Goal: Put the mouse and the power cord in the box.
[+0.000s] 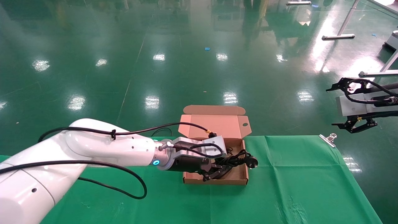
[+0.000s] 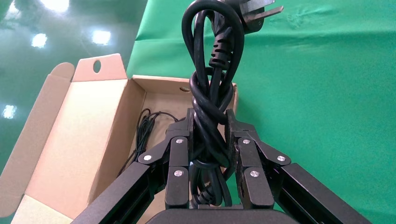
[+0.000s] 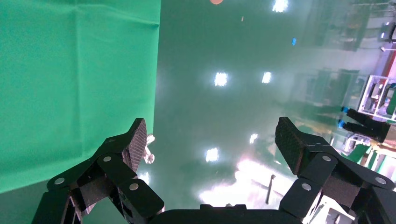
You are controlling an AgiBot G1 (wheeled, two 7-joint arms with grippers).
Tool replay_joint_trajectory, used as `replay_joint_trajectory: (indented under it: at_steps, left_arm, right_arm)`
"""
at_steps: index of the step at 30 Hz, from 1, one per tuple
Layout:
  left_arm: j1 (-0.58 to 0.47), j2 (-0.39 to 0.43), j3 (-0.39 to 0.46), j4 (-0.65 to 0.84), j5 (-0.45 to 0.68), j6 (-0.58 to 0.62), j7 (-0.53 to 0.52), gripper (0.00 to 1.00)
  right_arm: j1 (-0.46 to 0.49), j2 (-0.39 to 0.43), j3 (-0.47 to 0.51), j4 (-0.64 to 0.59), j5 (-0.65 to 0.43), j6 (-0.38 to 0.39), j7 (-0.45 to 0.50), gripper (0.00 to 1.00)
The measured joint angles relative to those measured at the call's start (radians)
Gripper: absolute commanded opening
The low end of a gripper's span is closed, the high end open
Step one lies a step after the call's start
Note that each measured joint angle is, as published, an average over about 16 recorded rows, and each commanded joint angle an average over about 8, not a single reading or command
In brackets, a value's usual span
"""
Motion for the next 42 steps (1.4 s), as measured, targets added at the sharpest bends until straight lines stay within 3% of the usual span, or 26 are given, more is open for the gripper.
replay_joint_trajectory:
  at_steps: [5, 6, 13, 15, 30, 42]
  left_arm:
    - [0.004, 0.0, 0.038, -0.006, -0.044, -0.047, -0.007, 0.0]
    - [0.005, 0.0, 0.045, -0.006, -0.052, -0.056, -0.008, 0.04]
    - [0.008, 0.0, 0.078, -0.009, -0.094, -0.101, -0.006, 0.88]
    - [0.008, 0.0, 0.083, -0.009, -0.1, -0.107, -0.004, 1.0]
    - [0.015, -0.01, 0.069, -0.018, -0.105, -0.096, -0.007, 1.0]
    - [0.085, -0.113, -0.052, -0.117, -0.172, 0.003, -0.031, 1.0]
  right_arm:
    - [-0.001, 0.014, -0.02, 0.066, -0.034, 0.002, 0.067, 1.0]
    - [-0.002, 0.018, -0.024, 0.079, -0.04, 0.002, 0.079, 1.0]
    - [-0.011, 0.038, -0.037, 0.151, -0.064, 0.004, 0.138, 1.0]
    - [-0.013, 0.042, -0.039, 0.162, -0.066, 0.005, 0.146, 1.0]
    - [-0.027, 0.044, -0.028, 0.172, -0.052, 0.0, 0.156, 1.0]
    - [-0.149, 0.077, 0.072, 0.28, 0.076, -0.055, 0.258, 1.0]
